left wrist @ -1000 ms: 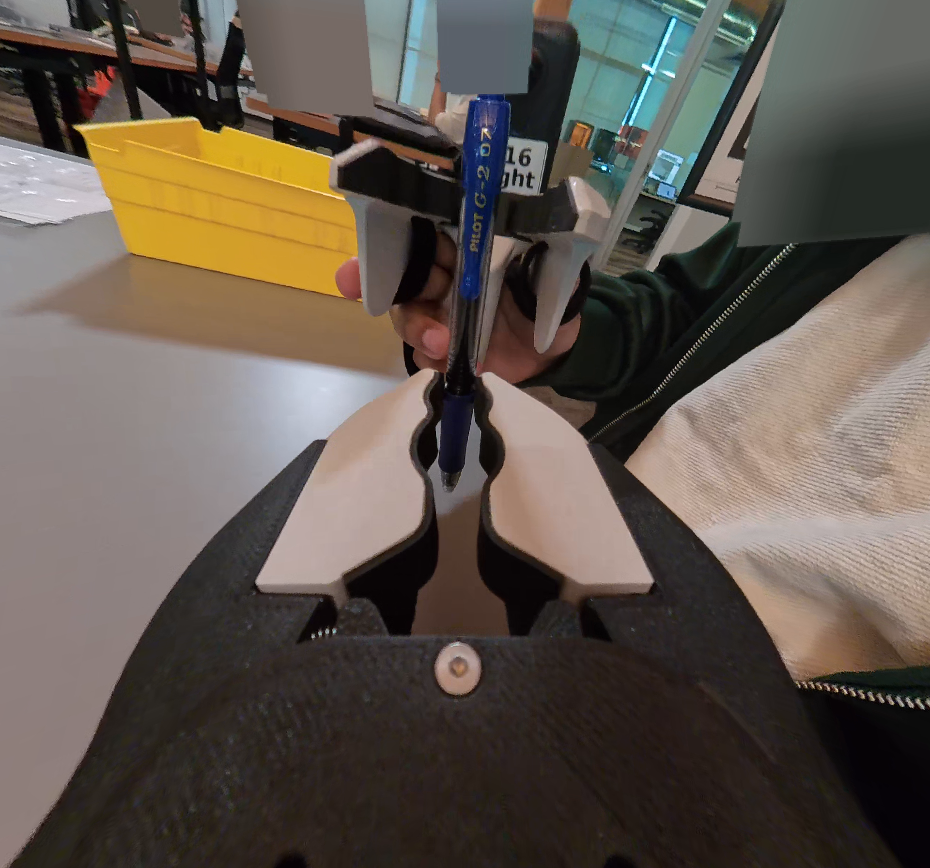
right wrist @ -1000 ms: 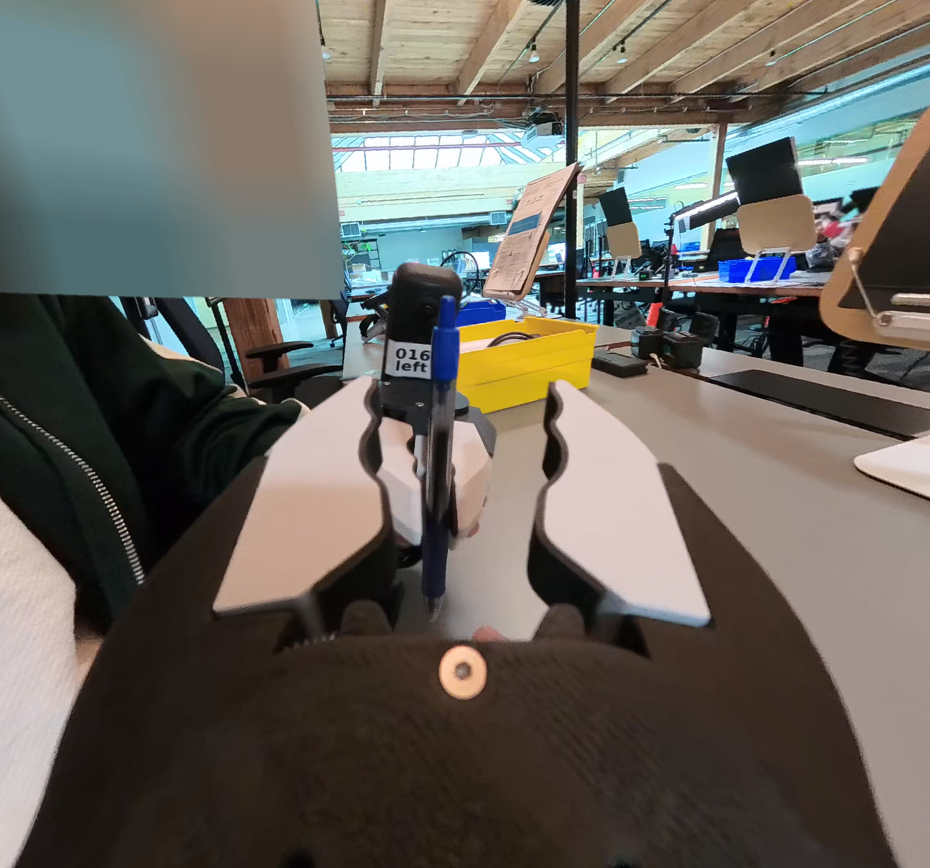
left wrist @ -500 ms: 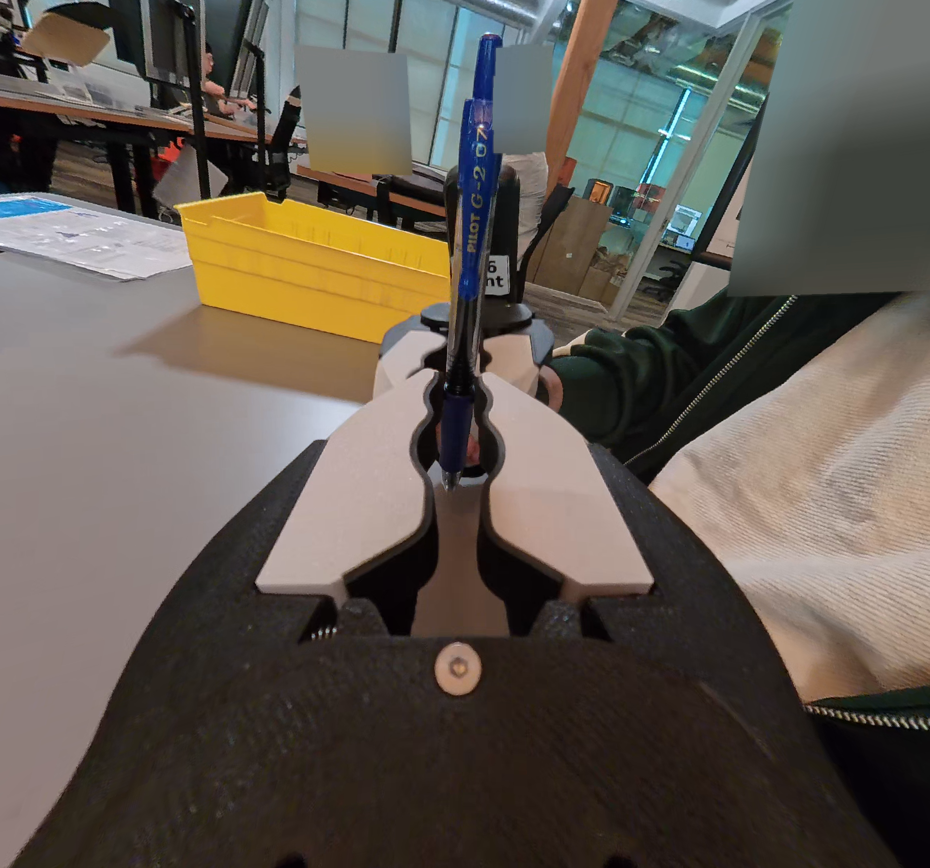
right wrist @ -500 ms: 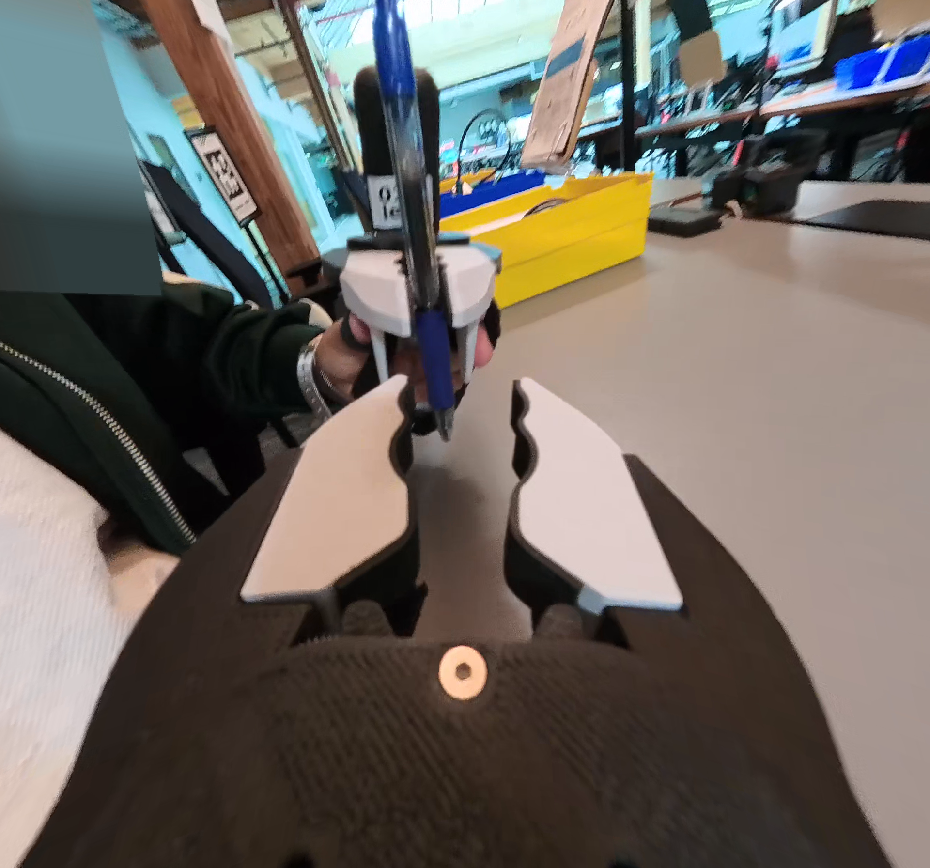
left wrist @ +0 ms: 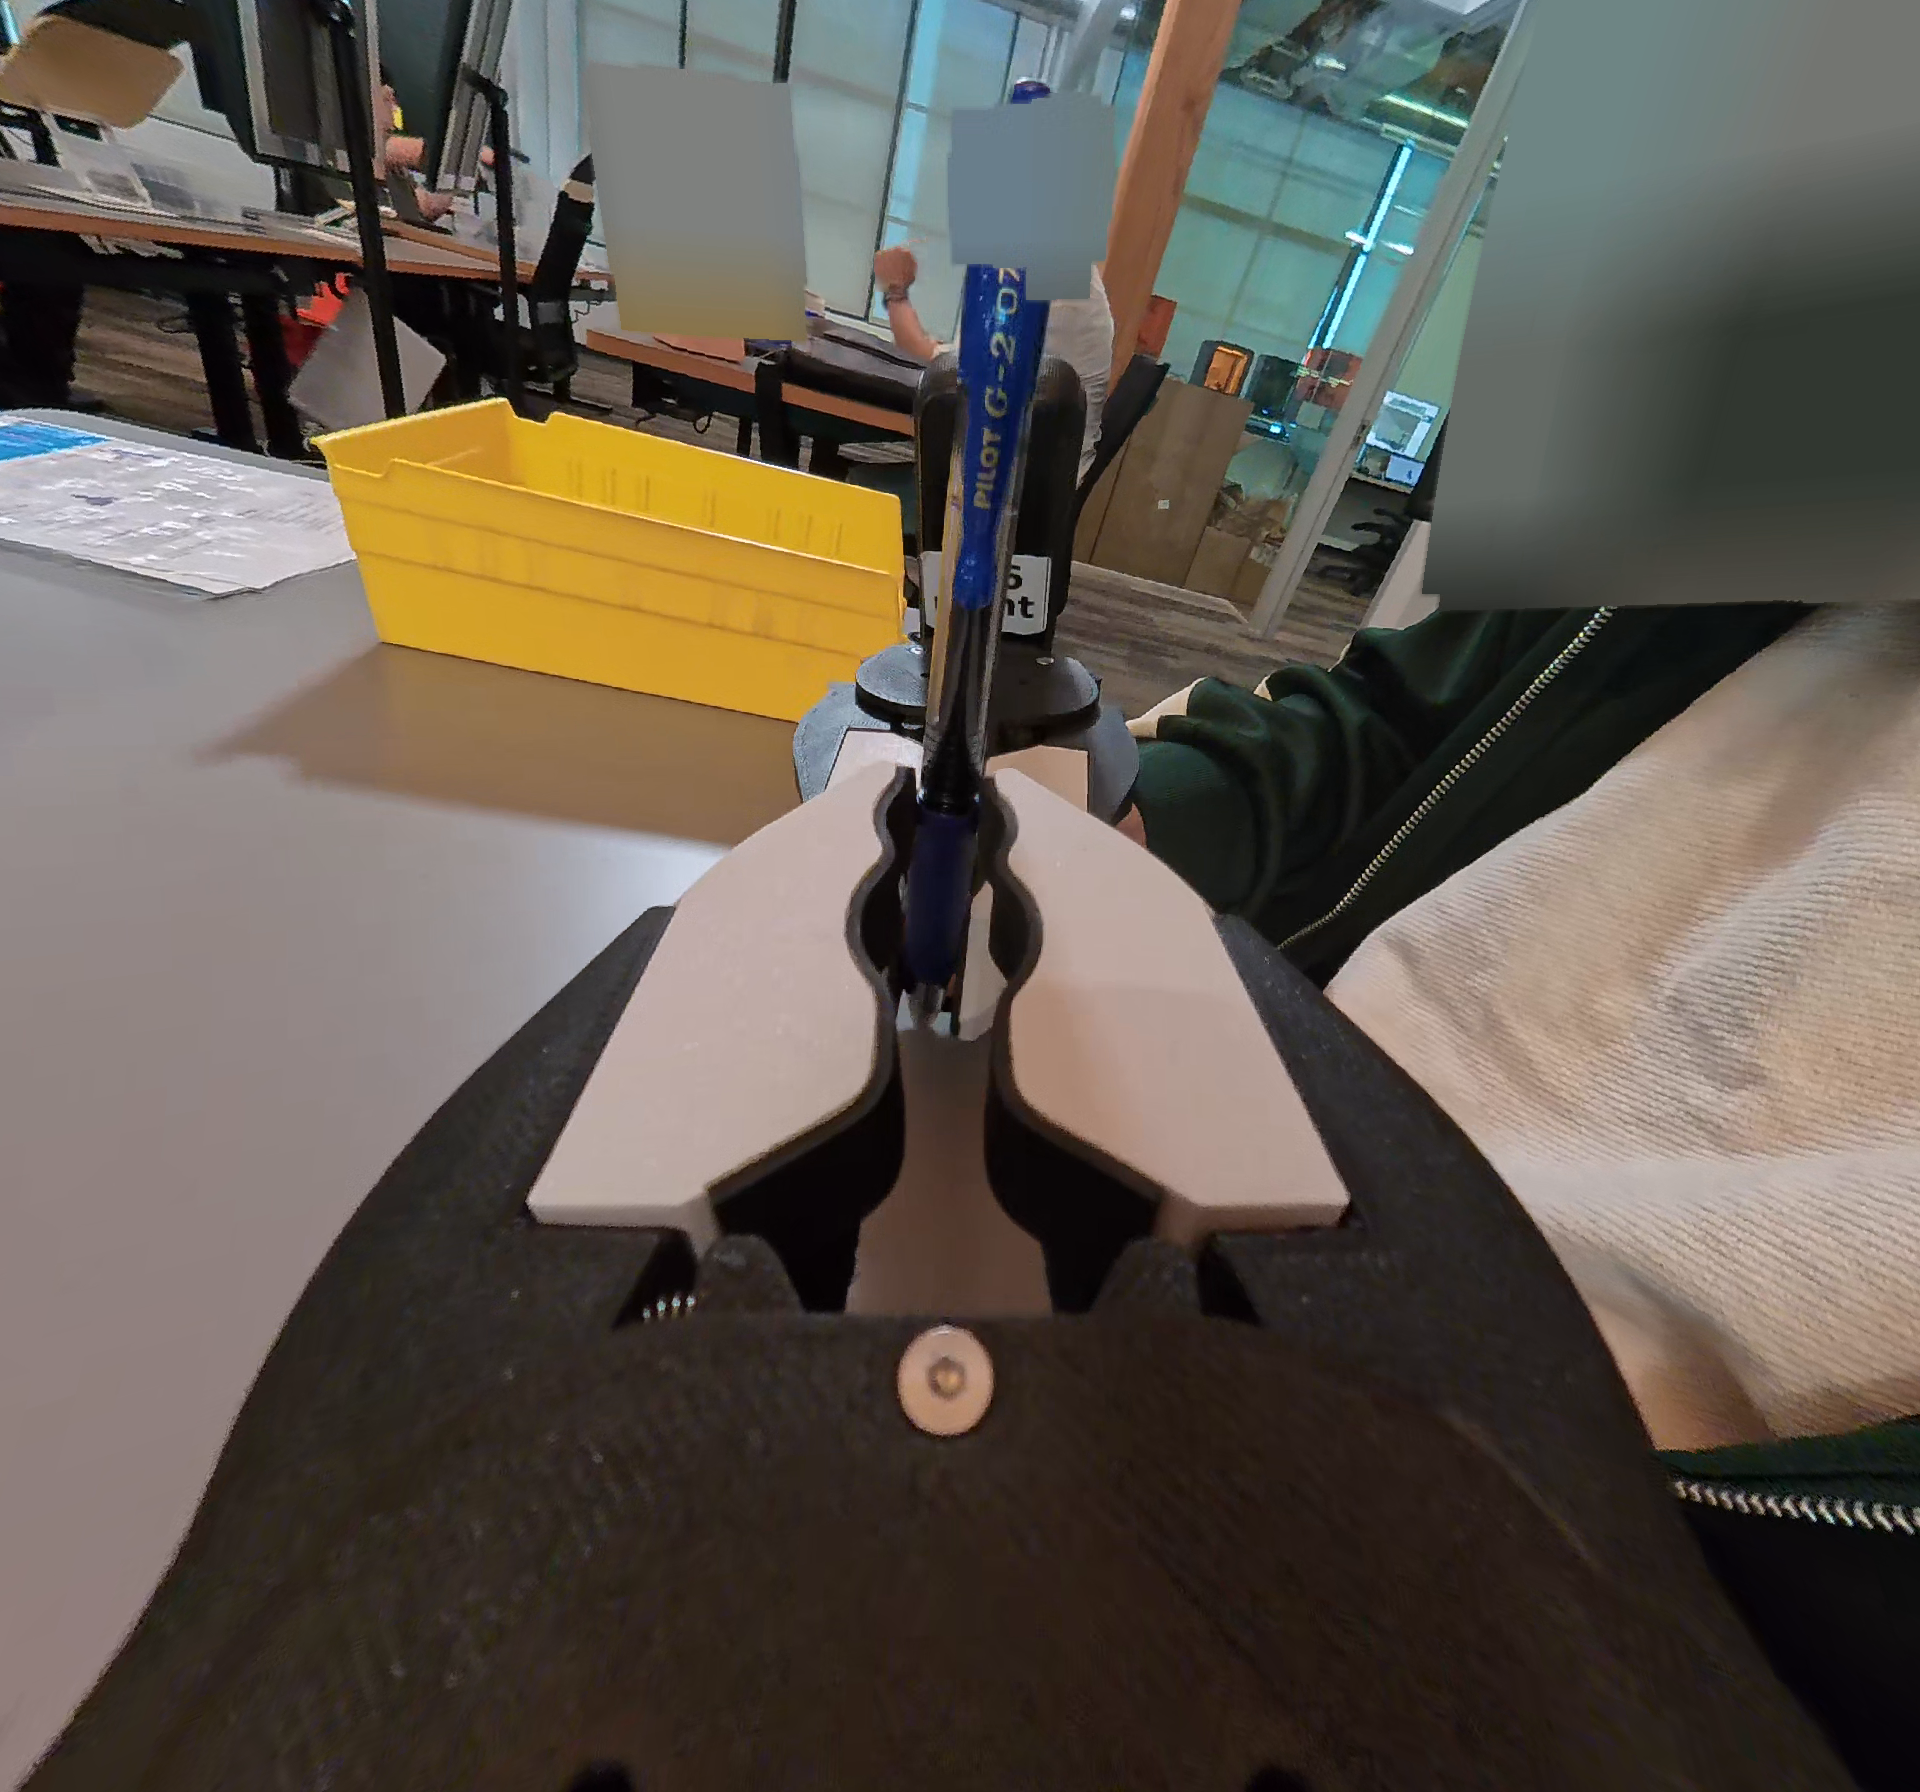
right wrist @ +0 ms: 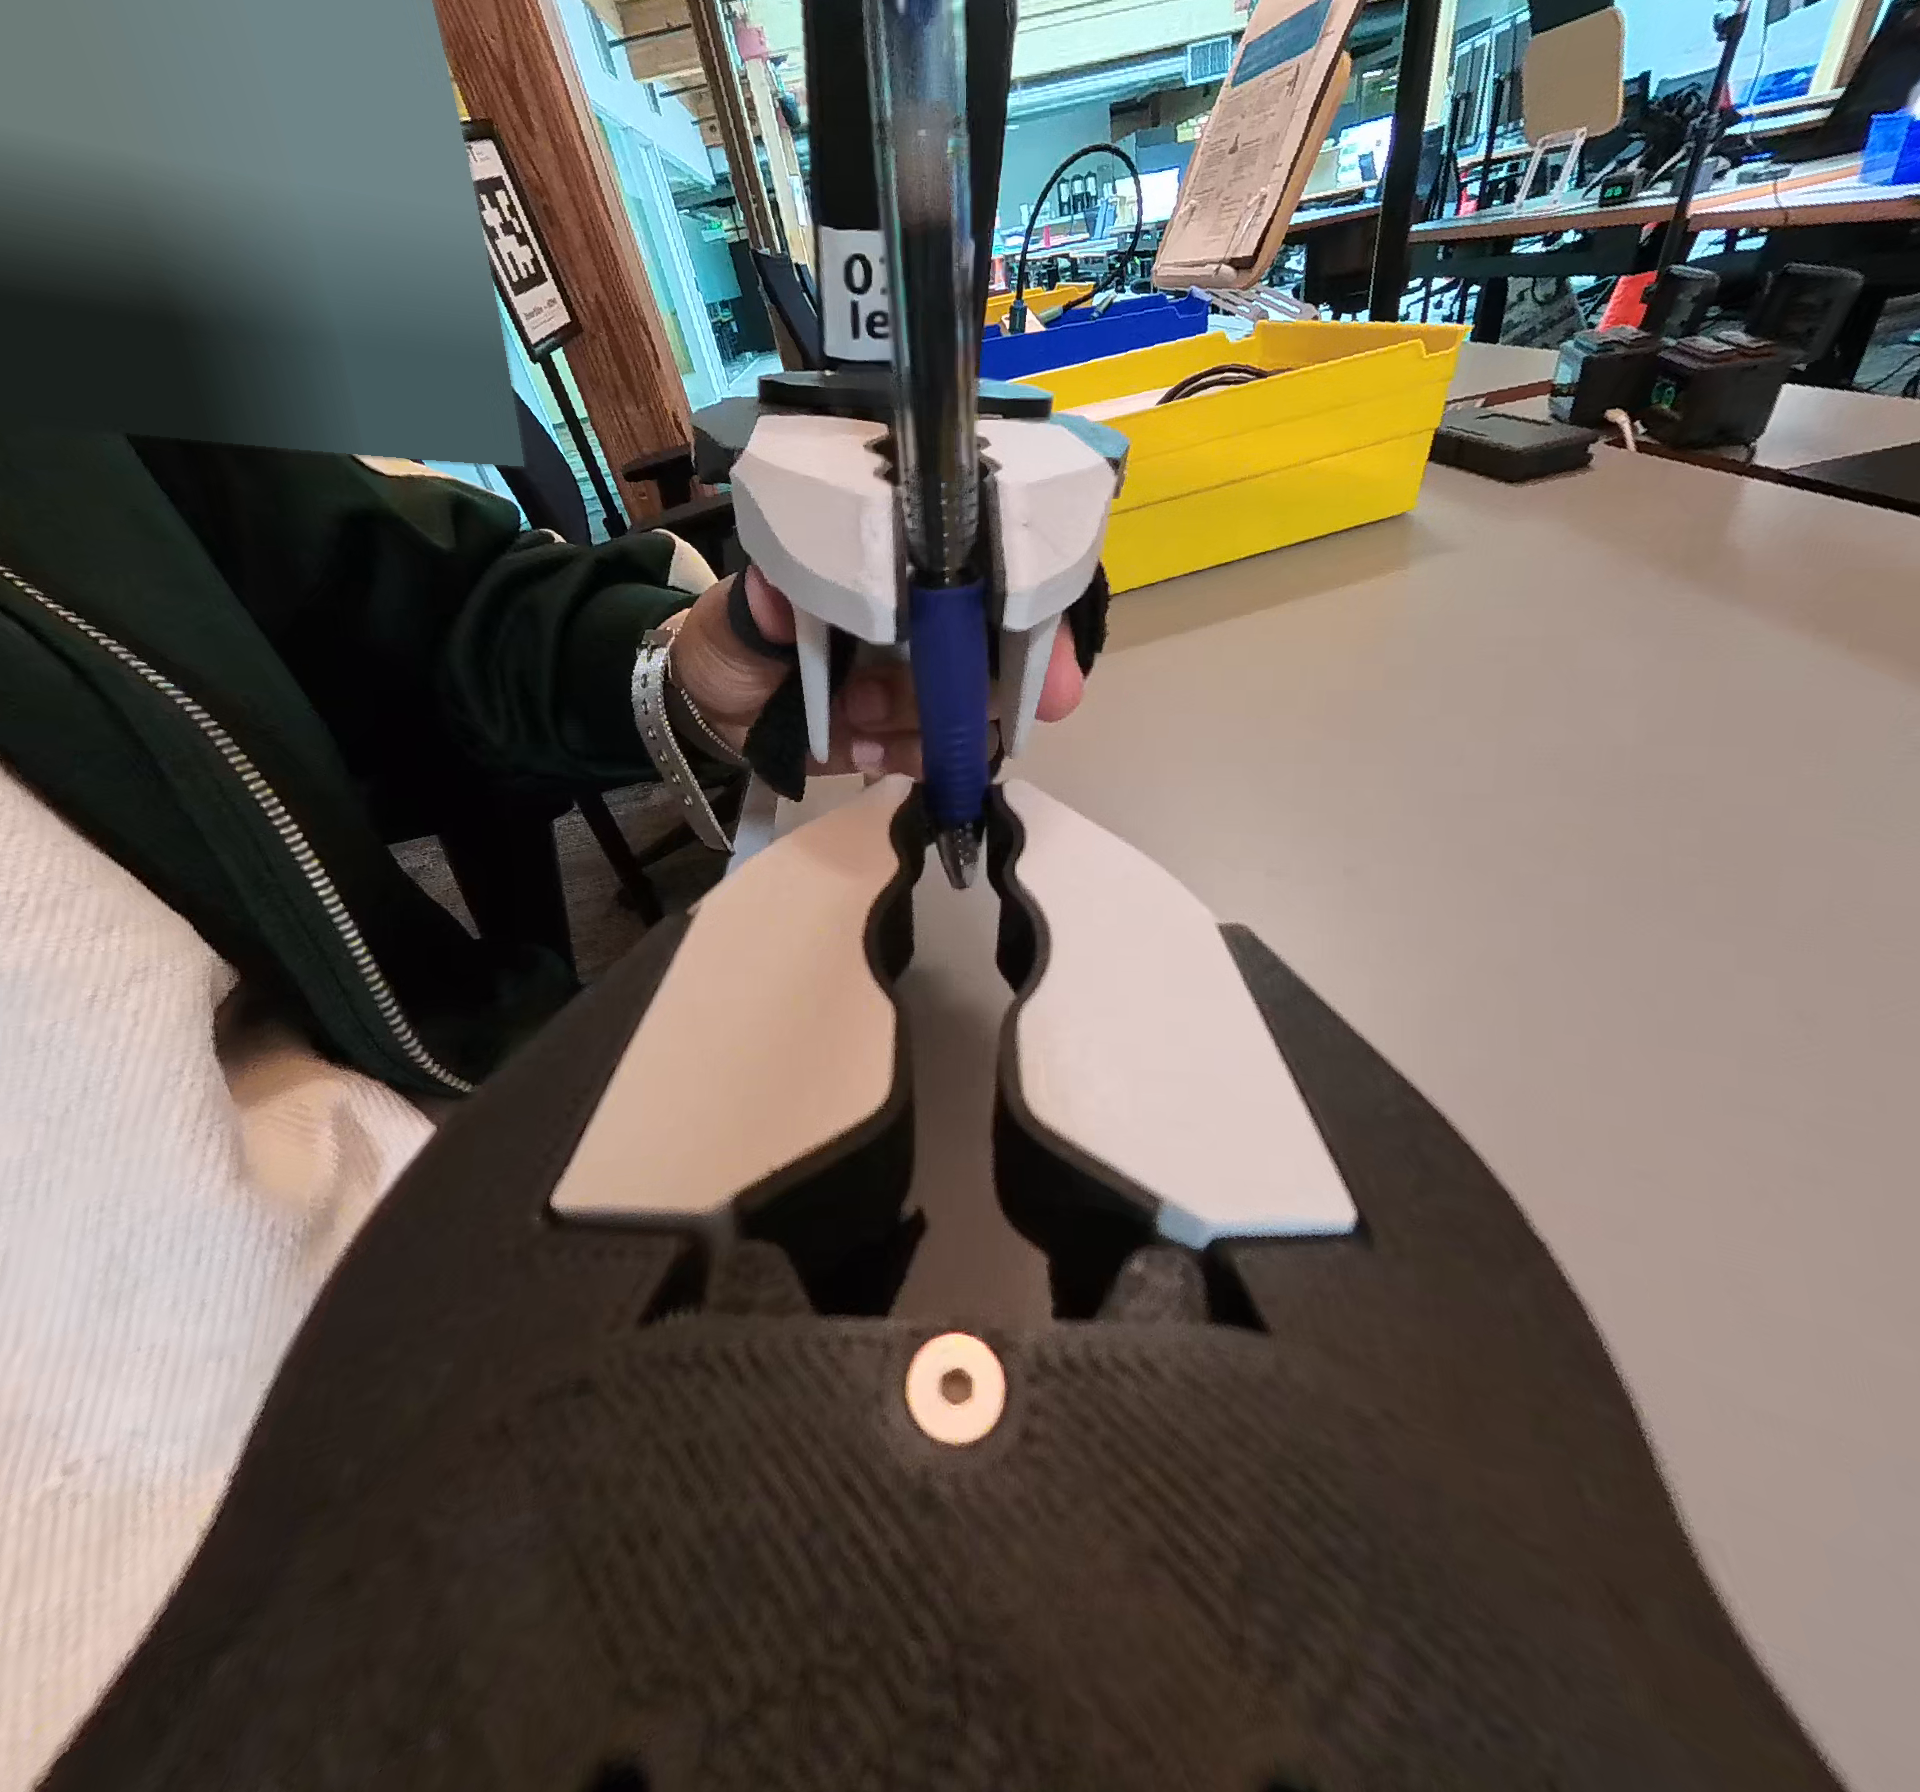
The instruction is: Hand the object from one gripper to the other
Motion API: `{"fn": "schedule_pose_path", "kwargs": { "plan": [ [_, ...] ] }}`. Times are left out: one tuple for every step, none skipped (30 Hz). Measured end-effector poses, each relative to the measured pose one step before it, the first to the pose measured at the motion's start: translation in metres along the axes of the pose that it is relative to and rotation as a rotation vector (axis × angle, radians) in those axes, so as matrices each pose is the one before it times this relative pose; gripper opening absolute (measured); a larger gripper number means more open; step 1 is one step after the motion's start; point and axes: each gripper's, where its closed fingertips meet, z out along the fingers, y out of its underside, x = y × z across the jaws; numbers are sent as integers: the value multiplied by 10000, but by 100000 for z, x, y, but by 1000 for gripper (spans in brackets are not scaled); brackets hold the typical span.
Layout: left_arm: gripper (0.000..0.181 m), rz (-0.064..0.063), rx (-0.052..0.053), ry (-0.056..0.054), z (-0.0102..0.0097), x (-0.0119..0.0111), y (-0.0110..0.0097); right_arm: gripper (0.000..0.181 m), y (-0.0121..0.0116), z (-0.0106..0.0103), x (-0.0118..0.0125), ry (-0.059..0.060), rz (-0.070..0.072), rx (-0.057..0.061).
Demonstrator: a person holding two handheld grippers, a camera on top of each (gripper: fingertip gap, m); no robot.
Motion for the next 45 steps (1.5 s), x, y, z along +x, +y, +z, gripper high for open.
{"fn": "schedule_pose_path", "kwargs": {
  "plan": [
    [11,-50,54,24,24,42,-46,11,-24,51,-52,-24,46,24],
    [12,-38,85,3,-3,14,-76,11,-65,31,-9,12,46,41],
    [12,-23,99,3,-4,8,-104,11,-110,4,-8,5,28,61],
    [19,-34,55,-34,10,-64,-43,11,-186,-36,-31,-6,17,100],
    [27,-29,44,-63,10,-118,-32,11,-240,-90,31,34,-1,126],
    [30,-6,39,-30,-19,-66,-20,11,-239,-132,67,42,1,111],
    [30,-12,14,27,-18,2,-1,10,-186,-145,97,40,-1,96],
    [32,-19,15,4,1,-29,9,10,-143,-137,109,39,25,81],
    [34,-18,18,-19,-5,-51,16,10,-153,-124,133,41,58,96],
    [34,-16,9,4,7,-29,38,10,-176,-117,87,14,82,119],
    [34,-17,-9,-1,-8,-48,69,10,-154,-90,85,13,89,92],
    [34,-18,-29,-5,5,-72,111,10,-123,-89,105,37,49,66],
    [34,-20,-31,-8,-8,-79,133,10,-92,-101,101,47,-3,43],
    [34,-15,-11,-23,-24,-105,103,10,-62,-92,91,38,-19,15],
    [33,-31,-9,-10,-28,-109,102,10,-49,-82,89,36,-9,12],
    [33,-54,-13,4,-25,-98,111,10,-73,-81,68,31,3,31],
    [33,-54,6,-7,-32,-115,73,10,-64,-76,60,16,16,28],
    [33,-52,19,-9,-31,-110,59,10,-30,-50,48,15,16,13],
    [32,-51,9,0,-28,-97,61,10,-8,-49,59,24,4,6],
    [32,-41,-7,12,-13,-58,71,10,-8,-23,41,17,1,2],
    [32,-30,-25,27,8,-24,72,10,7,1,11,-1,7,-8],
    [32,-9,-23,16,19,-2,64,10,33,9,1,-1,4,-17],
    [32,9,-22,5,24,-4,50,10,42,12,9,8,-7,-22],
    [32,16,-29,2,35,17,59,10,56,25,-6,0,-11,-30],
    [32,18,-31,2,22,7,58,10,45,36,-20,-7,-12,-29],
    [32,20,-25,-4,29,11,43,10,50,33,-30,-4,-16,-22],
    [32,21,-9,-5,21,13,23,10,42,25,-10,5,-13,-26],
    [32,10,2,0,6,14,-7,10,53,33,-2,11,-15,-27],
    [32,0,12,3,1,16,-13,10,49,28,-4,4,-8,-26],
    [32,4,27,-3,-10,5,-54,10,29,27,-14,1,-6,-10],
    [32,5,28,-6,-17,8,-42,10,36,37,-24,-10,9,-18],
    [31,-1,12,13,-10,28,-34,10,80,40,-14,-9,14,-29],
    [30,1,10,17,-10,37,-19,11,73,49,-10,-4,10,-31],
    [29,6,17,8,-5,24,-38,10,80,53,-35,-14,9,-34],
    [28,7,24,9,1,32,-35,10,74,62,-34,-15,0,-36],
    [28,2,33,19,-11,59,-65,10,84,69,-47,-9,-19,-39],
    [27,-4,31,22,7,60,-54,10,94,66,-56,-11,-30,-51],
    [27,-9,28,24,4,59,-62,10,102,71,-50,-7,-36,-58],
    [26,-7,40,28,3,69,-56,10,101,74,-47,-11,-35,-59],
    [25,-15,32,37,13,61,-42,10,106,78,-57,-20,-21,-58],
    [23,-20,19,44,24,75,-12,10,113,70,-63,-33,3,-52],
    [22,-29,18,43,23,81,-10,10,101,66,-51,-37,18,-40],
    [21,-22,16,41,34,81,-5,10,76,65,-38,-29,17,-29],
    [20,-9,7,31,30,70,1,11,55,39,-20,-17,11,-20],
    [19,6,9,15,35,51,-8,11,27,30,-31,-16,0,-12]
  ]
}}
